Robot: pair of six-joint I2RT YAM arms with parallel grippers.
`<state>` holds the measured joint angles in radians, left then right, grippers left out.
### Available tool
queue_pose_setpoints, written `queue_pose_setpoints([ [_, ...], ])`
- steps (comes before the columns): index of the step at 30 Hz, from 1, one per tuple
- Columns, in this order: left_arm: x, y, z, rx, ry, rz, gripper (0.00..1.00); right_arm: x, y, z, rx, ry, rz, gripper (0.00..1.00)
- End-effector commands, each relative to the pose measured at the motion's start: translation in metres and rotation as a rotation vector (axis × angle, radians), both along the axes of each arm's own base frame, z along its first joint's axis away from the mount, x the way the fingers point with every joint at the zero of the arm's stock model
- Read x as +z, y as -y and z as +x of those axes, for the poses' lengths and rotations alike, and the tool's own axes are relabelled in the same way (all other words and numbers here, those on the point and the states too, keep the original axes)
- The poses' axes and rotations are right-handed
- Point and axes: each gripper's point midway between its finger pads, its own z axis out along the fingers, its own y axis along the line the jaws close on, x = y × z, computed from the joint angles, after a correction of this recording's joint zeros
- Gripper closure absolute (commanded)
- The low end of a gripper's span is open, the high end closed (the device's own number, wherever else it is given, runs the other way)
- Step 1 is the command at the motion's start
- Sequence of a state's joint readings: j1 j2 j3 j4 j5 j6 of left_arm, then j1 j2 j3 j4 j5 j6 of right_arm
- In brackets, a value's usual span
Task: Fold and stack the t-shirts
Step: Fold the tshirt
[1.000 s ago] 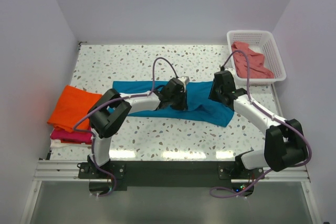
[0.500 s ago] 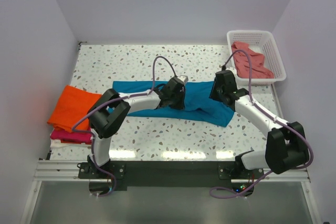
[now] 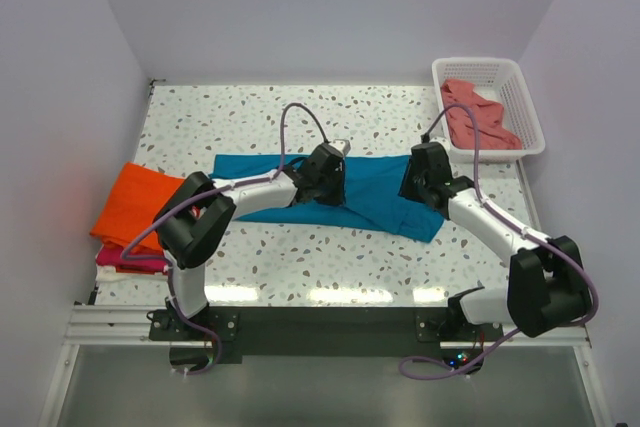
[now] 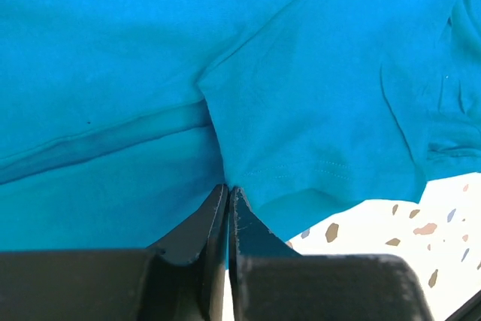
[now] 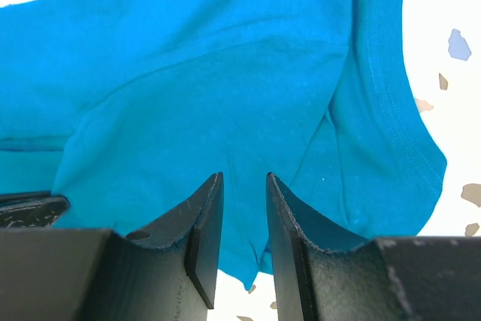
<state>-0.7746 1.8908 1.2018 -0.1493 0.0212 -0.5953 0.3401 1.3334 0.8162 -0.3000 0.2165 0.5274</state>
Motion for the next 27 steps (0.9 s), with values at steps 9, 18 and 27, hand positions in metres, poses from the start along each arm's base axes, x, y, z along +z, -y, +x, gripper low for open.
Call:
queue_pose_setpoints([
  [9, 0.043, -0.064, 0.022, 0.129, 0.103, 0.123, 0.57, 0.000, -0.016, 0.002, 0.015, 0.012, 0.098, 0.55],
  [18, 0.000, -0.158, 0.024, 0.304, 0.044, 0.476, 0.62, -0.034, -0.024, 0.027, -0.010, -0.089, 0.068, 0.48],
  [27, -0.032, -0.175, 0.005, 0.305, -0.017, 0.545, 0.72, -0.058, -0.040, 0.077, -0.002, -0.139, 0.033, 0.48],
])
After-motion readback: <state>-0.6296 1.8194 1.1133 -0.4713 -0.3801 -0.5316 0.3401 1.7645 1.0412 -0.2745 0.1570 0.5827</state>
